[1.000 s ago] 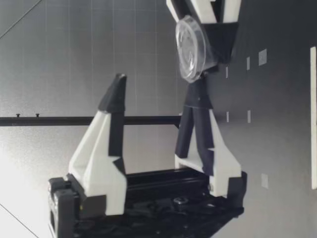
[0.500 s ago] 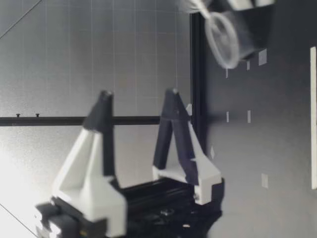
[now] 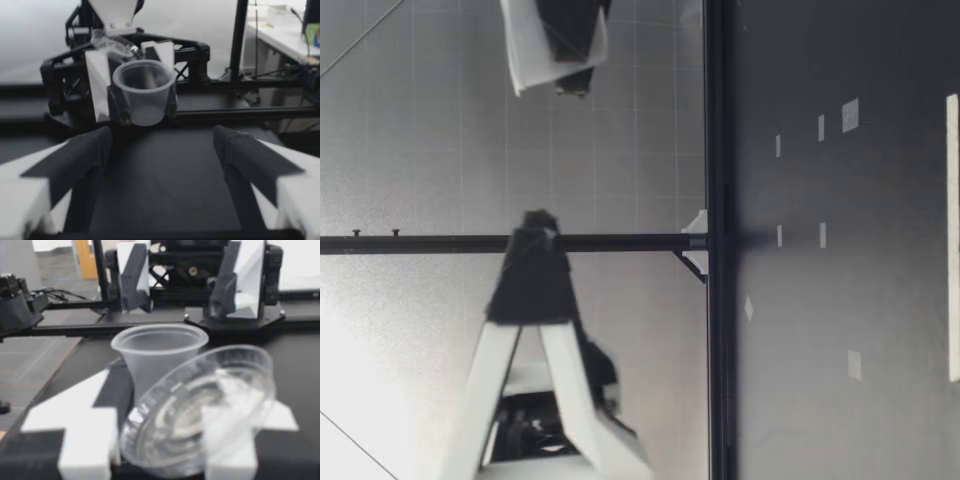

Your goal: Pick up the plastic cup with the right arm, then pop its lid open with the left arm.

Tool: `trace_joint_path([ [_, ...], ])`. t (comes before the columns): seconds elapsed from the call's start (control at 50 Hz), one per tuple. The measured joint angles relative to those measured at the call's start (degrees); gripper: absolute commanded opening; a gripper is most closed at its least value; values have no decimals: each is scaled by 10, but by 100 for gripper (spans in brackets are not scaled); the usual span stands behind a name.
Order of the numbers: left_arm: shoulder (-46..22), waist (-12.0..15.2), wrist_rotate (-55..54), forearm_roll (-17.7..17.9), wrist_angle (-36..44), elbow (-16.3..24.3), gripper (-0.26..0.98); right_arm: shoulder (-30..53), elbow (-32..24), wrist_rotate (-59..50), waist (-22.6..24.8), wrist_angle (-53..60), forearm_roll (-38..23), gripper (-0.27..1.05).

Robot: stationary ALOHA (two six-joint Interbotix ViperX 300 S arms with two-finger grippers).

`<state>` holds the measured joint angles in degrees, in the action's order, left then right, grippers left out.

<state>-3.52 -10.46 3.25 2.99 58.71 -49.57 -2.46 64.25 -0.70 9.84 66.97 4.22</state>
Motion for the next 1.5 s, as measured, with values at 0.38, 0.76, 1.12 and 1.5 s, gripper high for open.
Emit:
trace_joint_path([
  [0.38, -3, -2, 14, 0, 7, 3, 75, 4, 0, 10, -1, 22, 1, 23],
  [0.76, -3, -4, 10, 0, -3, 3, 75, 7, 1, 11, -1, 22, 1, 23],
  [1.12, -3, -4, 10, 0, -33, 3, 75, 10, 0, 11, -2, 22, 2, 23],
  [1.5, -3, -4, 10, 0, -33, 3, 75, 13, 0, 11, -1, 22, 2, 23],
])
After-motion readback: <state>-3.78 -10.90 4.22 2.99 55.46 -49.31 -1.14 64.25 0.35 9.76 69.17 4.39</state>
